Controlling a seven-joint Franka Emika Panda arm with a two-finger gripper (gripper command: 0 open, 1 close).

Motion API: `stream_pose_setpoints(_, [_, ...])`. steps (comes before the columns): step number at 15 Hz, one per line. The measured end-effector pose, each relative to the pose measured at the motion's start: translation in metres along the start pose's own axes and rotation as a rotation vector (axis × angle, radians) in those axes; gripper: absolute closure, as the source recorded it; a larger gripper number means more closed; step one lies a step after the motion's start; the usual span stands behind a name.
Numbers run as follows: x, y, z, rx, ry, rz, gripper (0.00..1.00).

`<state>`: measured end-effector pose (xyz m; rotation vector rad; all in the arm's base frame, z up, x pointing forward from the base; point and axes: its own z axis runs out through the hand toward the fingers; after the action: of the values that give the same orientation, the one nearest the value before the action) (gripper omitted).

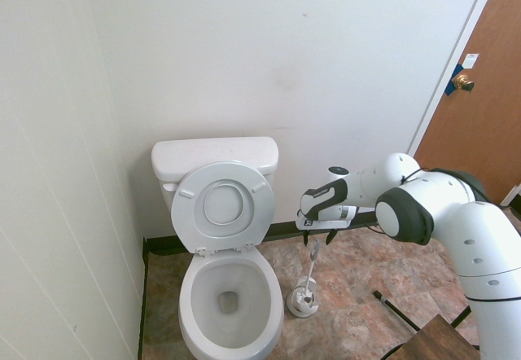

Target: Clean the toilet

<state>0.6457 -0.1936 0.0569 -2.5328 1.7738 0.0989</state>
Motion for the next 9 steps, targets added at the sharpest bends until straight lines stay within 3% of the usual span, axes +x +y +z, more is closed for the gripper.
stream_pose_setpoints(9, [0.024,-0.014,0.042,-0.034,-0.036,-0.002,0.0])
